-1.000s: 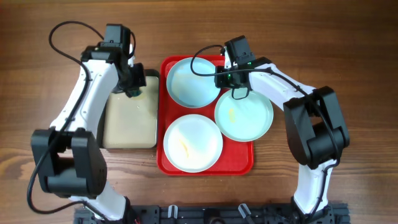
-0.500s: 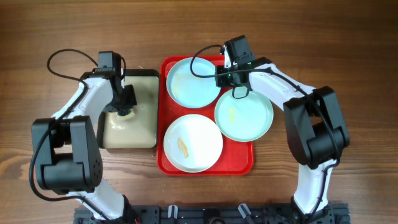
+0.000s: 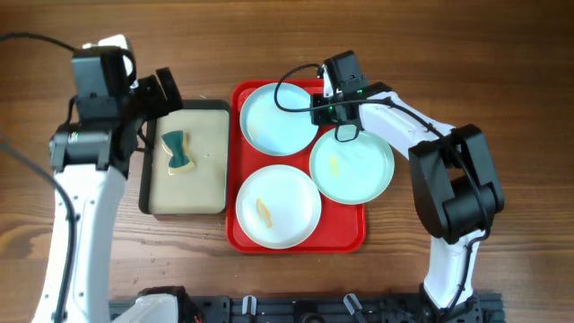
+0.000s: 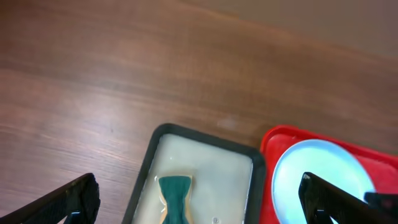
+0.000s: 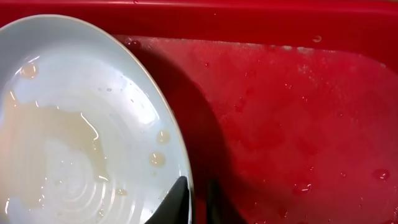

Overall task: Clean dirty plates on tray and stack at the side
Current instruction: 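Return the sponge to the black tray with the left gripper, then lift the top plate with the right gripper and carry it right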

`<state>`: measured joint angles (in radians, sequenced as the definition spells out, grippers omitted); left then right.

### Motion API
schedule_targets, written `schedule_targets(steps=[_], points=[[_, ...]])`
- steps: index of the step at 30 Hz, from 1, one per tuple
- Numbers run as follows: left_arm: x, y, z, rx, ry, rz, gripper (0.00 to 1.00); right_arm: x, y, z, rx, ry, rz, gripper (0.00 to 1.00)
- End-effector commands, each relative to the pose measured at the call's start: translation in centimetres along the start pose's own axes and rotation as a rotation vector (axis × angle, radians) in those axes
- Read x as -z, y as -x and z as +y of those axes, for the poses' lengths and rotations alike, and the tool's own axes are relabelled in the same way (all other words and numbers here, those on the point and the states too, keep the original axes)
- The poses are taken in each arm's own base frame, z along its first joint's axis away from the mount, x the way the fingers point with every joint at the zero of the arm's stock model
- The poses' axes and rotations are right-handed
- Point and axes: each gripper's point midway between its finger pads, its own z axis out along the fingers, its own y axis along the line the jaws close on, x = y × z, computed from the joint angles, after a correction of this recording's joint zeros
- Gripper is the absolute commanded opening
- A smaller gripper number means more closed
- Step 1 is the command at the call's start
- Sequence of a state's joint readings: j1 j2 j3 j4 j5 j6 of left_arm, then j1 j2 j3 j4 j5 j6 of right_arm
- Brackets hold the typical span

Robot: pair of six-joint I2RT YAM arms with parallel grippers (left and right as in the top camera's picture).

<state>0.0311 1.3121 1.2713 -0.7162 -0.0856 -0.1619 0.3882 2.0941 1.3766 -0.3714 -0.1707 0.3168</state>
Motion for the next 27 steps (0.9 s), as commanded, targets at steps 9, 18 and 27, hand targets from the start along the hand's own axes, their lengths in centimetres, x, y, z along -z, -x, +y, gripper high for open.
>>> schedule_targets(steps=[9, 18, 27], points=[[0.8, 0.6, 0.4, 0.016, 0.012, -0.027, 1.0, 2.8, 3.5, 0.7, 0.024, -0.031, -0.124, 0.04], [0.8, 0.6, 0.4, 0.016, 0.012, -0.027, 1.0, 10.5, 7.3, 3.4, 0.045, 0.027, -0.294, 0.04], [0.8, 0.6, 0.4, 0.016, 0.012, -0.027, 1.0, 10.1, 5.7, 10.6, 0.149, 0.037, -0.35, 0.04]])
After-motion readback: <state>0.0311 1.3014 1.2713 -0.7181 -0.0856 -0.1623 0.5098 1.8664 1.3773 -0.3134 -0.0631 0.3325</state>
